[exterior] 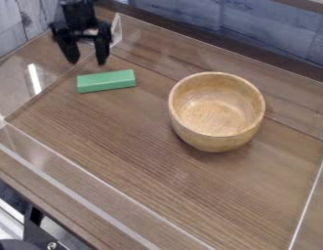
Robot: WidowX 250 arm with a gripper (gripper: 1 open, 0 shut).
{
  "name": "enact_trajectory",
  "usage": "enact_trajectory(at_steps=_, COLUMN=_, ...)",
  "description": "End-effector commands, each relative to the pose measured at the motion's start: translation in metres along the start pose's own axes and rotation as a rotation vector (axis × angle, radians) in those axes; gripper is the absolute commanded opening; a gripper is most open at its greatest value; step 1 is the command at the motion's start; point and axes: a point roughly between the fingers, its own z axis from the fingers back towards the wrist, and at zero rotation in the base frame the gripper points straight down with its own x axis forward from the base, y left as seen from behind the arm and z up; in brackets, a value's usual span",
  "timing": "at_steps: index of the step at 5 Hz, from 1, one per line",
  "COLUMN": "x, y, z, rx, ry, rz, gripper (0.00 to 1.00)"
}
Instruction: Move green stick from inside the wooden bowl to the table next to it
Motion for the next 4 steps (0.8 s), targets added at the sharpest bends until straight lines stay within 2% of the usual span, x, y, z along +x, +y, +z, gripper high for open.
enact_trajectory(at_steps=1, x=-0.004, y=0.012, z=0.046, rx=0.027, ry=-0.107, rz=0.063, gripper=1.0)
enact_trajectory(at_steps=2, x=-0.005, y=0.009, z=0.056, rx=0.026, ry=-0.108, rz=0.048, gripper=1.0)
enact_trajectory(at_steps=3, x=-0.002, y=0.006, z=0.062, rx=0.025, ry=-0.107, rz=-0.002, gripper=1.0)
enact_trajectory(at_steps=4, x=0.009, y=0.003, z=0.06, rx=0.022, ry=-0.107, rz=-0.058, gripper=1.0)
